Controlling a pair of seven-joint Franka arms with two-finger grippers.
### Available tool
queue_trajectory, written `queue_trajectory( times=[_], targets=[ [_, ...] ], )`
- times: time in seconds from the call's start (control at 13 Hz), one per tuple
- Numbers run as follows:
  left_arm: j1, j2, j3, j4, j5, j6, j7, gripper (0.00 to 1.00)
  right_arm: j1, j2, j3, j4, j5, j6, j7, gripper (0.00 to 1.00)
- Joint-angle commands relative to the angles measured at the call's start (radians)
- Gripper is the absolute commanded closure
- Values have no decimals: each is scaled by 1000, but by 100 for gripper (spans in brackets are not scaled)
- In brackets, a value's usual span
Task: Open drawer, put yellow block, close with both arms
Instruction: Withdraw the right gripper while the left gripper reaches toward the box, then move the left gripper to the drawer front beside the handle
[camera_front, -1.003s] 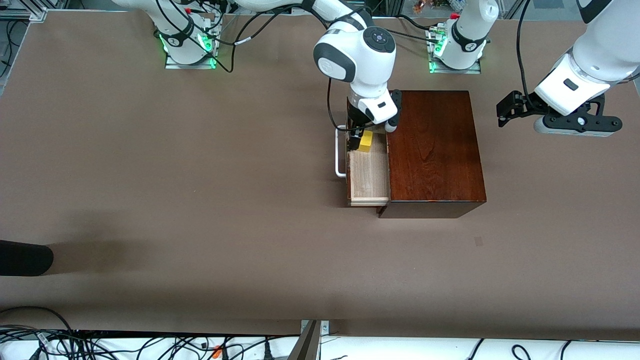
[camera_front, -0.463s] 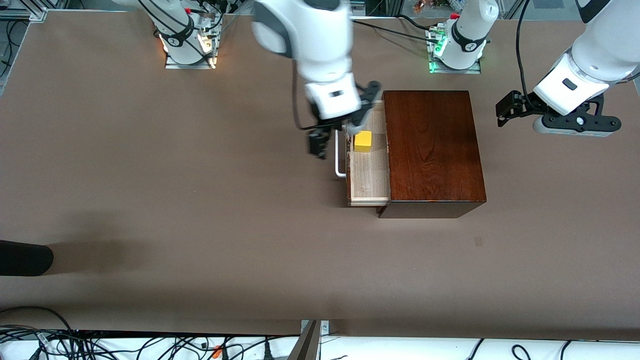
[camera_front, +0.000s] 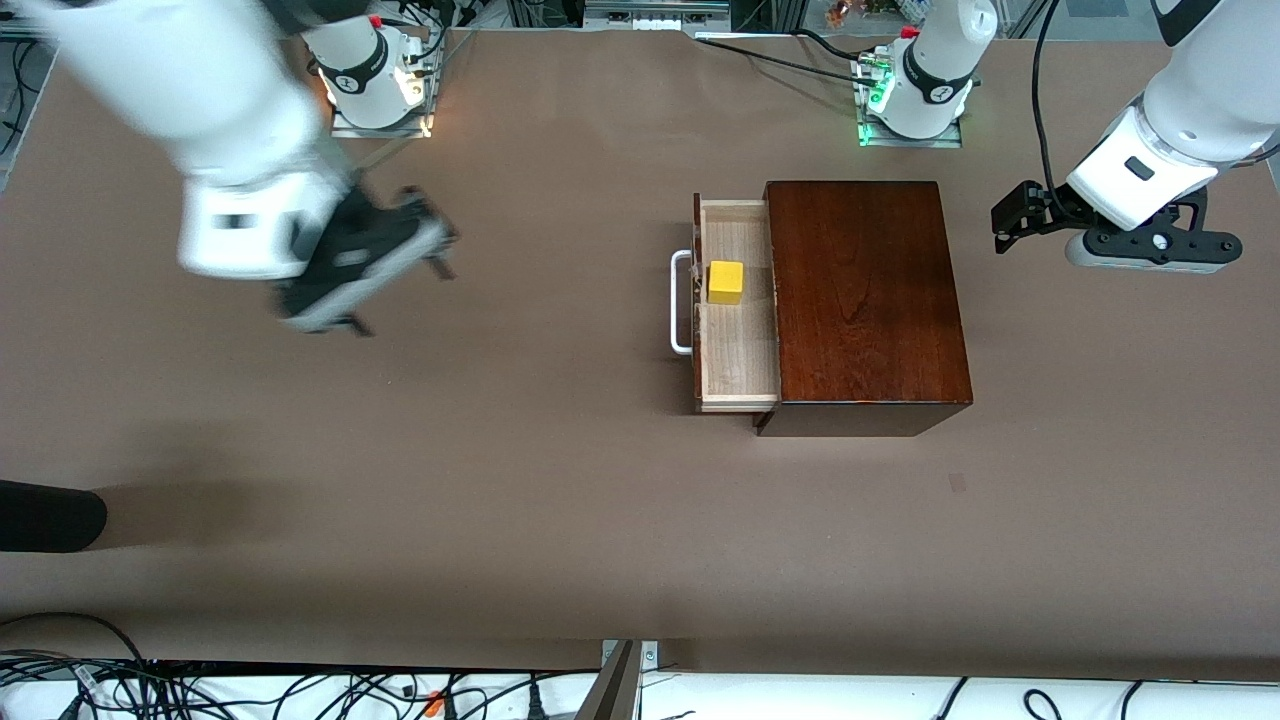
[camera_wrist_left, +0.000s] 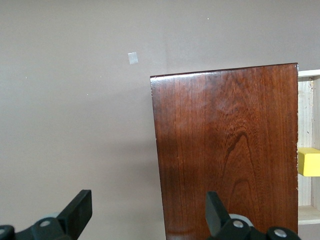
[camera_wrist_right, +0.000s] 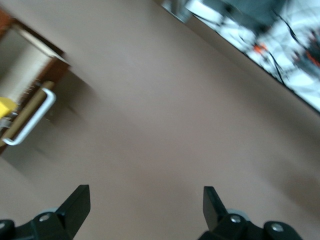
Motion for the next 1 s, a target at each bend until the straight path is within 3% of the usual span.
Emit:
queue_trajectory(
  times=[0.0,0.15,0.31,0.46,0.69,0.93],
  targets=[
    [1,-14,-4,6,-18,-18,-1,0,-133,-179,11,-272,32,10,47,0],
    [-14,1,-28,23,-32,-22,2,0,-199,-257,14,-424,15,36,137,0],
    [-15,34,-109,63,-20,-48,-1,0,-268,-302,37,-506,5,60,159,0],
    [-20,60,-169,71,-21,-49,14,0,-336,-328,84,-546,5,54,215,0],
    [-51,188,-278,161,-30,-42,40,0,-332,-328,92,-534,-17,44,283,0],
    [-121,338,-303,242,-52,26,92,0,-335,-325,89,-515,-37,22,292,0]
  ],
)
